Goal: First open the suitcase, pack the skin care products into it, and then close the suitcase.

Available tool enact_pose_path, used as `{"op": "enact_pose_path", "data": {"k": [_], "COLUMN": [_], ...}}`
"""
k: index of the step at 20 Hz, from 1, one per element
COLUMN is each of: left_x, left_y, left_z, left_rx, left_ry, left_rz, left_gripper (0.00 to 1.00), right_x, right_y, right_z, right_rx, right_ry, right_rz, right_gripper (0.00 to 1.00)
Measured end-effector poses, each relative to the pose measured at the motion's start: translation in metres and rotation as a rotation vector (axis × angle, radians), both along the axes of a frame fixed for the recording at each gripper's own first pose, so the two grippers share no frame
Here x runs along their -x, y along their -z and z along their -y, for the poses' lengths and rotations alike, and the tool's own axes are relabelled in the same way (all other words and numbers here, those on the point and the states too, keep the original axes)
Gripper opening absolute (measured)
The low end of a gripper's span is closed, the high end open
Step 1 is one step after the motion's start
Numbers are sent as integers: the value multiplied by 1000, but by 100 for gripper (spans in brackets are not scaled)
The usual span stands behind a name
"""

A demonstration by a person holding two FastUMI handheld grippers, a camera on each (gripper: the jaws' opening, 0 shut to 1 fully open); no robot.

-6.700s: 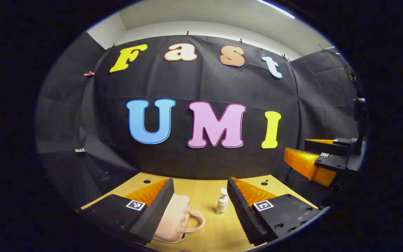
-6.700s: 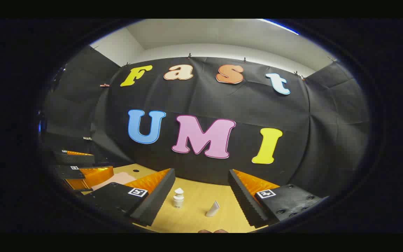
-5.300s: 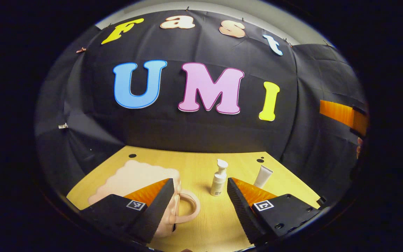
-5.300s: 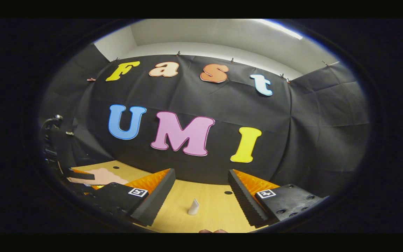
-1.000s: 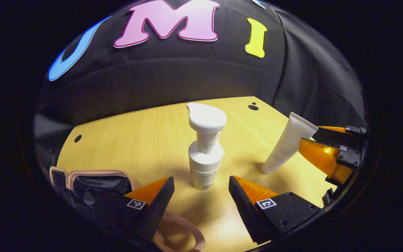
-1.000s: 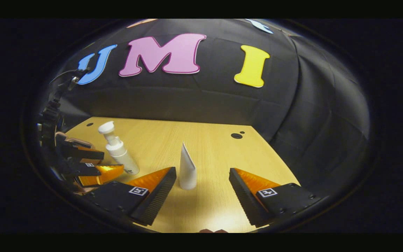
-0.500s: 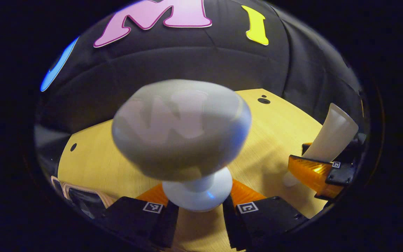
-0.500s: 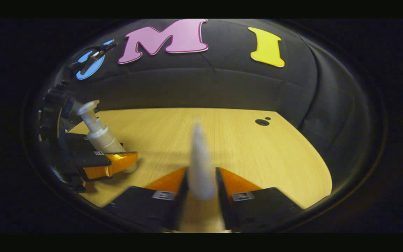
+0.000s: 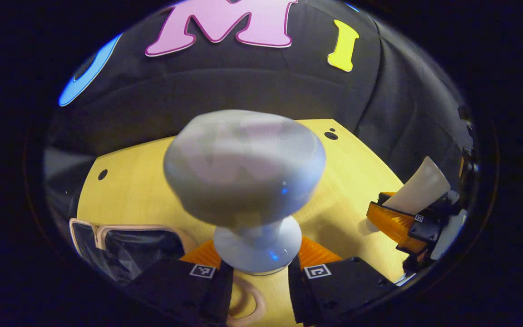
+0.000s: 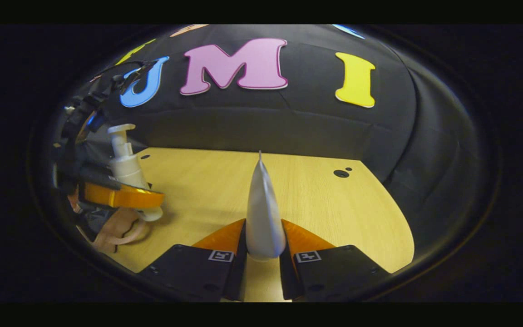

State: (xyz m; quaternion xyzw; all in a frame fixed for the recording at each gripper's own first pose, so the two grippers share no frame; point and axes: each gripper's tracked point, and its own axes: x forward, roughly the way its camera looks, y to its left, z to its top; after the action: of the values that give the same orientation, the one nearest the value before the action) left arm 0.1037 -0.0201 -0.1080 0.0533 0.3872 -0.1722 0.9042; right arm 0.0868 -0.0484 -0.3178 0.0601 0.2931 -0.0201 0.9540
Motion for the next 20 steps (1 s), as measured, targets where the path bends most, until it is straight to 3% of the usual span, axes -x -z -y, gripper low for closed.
{"op": "enact_pose_path", "data": {"k": [2, 3, 4, 5, 6, 8, 11, 12, 13, 15, 20], "left_x": [39, 54, 67, 76, 85, 106, 125, 126, 129, 135, 136], "left_y": [-19, -22, -20, -13, 2, 35, 88, 105, 119, 143, 156], "left_z": [-40, -63, -93, -127, -157, -199, -216, -221, -223, -223, -222], "left_rx": [26, 30, 1, -51, -113, -179, -153, -176, -215, -258, -196], "left_ry": [-18, -46, -84, -114, -136, -166, -252, -246, -255, -257, -297], "left_rz": [-119, -184, -247, -275, -310, -427, -600, -626, -643, -684, -673], "left_gripper": [56, 55, 56, 56, 55, 60, 57, 56, 56, 56, 56], "right_x": [13, 18, 20, 20, 19, 18, 18, 20, 21, 26, 37], "right_y": [-23, -34, -44, -56, -62, -75, -90, -95, -97, -95, -75], "right_z": [-11, -19, -27, -36, -45, -69, -97, -105, -114, -131, -177], "right_rx": [-14, -20, -18, -19, -26, -68, -70, -64, -63, -75, -129], "right_ry": [-8, -15, -21, -28, -31, -38, -65, -77, -93, -125, -196], "right_rz": [28, 39, 54, 73, 89, 110, 132, 139, 136, 109, -32], "right_gripper": [29, 34, 29, 39, 34, 34, 34, 34, 37, 34, 34]}}
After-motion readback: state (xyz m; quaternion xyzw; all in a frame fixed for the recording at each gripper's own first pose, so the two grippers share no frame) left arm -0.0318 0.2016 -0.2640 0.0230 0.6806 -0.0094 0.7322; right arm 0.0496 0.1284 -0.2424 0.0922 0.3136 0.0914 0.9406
